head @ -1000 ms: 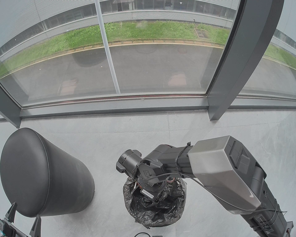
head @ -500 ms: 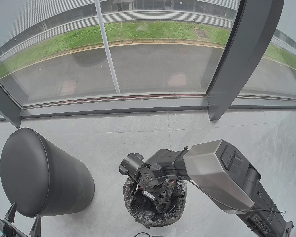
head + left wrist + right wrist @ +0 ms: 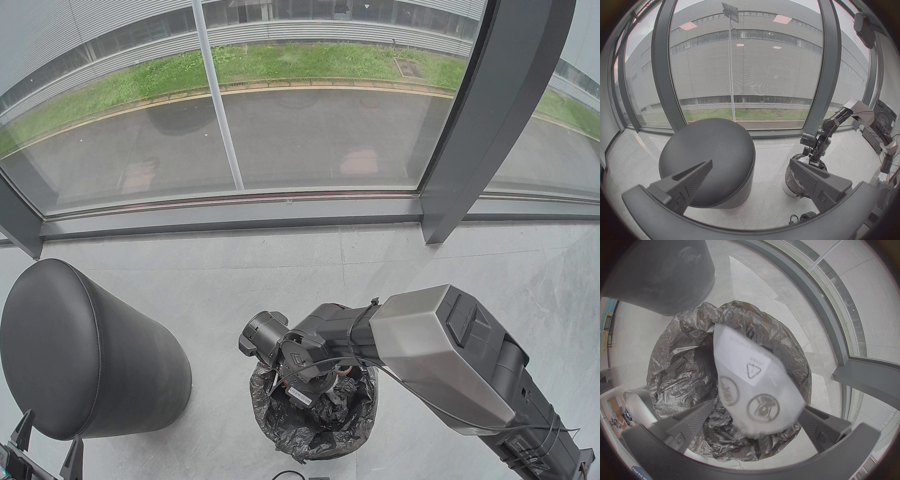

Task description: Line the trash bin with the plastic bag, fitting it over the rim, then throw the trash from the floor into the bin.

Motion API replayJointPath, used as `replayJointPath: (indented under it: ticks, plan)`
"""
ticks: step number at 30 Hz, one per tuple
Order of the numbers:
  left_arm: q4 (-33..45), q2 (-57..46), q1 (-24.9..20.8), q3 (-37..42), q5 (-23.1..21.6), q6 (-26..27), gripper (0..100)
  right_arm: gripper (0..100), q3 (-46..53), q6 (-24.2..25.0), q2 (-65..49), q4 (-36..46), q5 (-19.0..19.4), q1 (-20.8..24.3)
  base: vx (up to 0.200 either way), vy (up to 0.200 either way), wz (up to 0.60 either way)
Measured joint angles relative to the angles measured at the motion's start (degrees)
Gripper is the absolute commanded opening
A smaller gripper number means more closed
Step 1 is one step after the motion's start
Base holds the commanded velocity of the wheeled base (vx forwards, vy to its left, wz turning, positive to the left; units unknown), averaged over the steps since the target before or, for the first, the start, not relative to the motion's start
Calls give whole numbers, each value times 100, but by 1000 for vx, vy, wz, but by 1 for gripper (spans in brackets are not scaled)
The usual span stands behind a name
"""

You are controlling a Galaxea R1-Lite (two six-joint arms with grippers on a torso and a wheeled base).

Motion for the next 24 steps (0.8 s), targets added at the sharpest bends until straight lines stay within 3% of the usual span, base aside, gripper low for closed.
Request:
replayJointPath:
  ticks: [18,19,24]
  plan:
    - [0,0,0,0,2,-1,100,100,0,33,-9,-189,0,99,0,0,0]
    - [2,0,0,0,2,-1,100,0,0,50,-6,-189,2,101,0,0,0]
    - [0,0,0,0,0,0,100,0,0,102,5,-185,4,101,0,0,0]
